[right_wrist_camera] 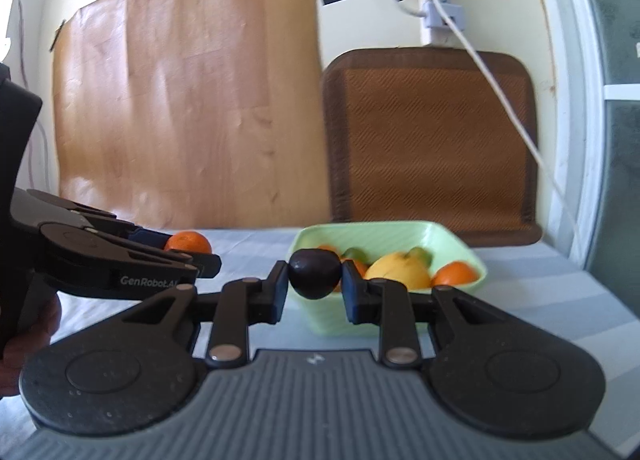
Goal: Organize fruits
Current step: 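Carry the purple tomato and tangerine over the green bowl and open both grippers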
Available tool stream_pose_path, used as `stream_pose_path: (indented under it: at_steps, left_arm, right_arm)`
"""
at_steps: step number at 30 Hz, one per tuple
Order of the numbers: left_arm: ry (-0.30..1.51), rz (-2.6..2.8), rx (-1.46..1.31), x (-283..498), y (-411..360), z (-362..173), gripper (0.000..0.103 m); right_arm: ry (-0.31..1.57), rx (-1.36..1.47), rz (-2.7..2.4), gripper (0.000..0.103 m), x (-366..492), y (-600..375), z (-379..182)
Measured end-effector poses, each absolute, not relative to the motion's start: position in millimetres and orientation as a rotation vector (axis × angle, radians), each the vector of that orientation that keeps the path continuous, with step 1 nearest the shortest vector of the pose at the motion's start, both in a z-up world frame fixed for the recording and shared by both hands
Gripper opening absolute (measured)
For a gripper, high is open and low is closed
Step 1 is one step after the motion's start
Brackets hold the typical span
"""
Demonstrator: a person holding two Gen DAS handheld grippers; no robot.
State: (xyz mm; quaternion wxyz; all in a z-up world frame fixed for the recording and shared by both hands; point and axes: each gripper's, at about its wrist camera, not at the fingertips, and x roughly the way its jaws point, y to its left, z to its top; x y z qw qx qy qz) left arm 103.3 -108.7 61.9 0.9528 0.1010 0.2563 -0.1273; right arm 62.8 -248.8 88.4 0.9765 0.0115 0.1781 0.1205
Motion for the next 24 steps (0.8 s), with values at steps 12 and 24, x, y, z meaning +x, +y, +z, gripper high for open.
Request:
stream_pose_path:
  at_steps: [12, 24]
  left_arm:
    - [0.635, -0.392, 0.093, 181, -142, 50, 0.039]
    - [0.614, -0.326, 0.073, 177, -129, 54, 0.049]
  right_arm:
    - [0.394, -0.037, 0.234, 0.032, 107, -252, 75]
    - [0.375, -0.02, 0.179, 0.036, 105, -255, 66]
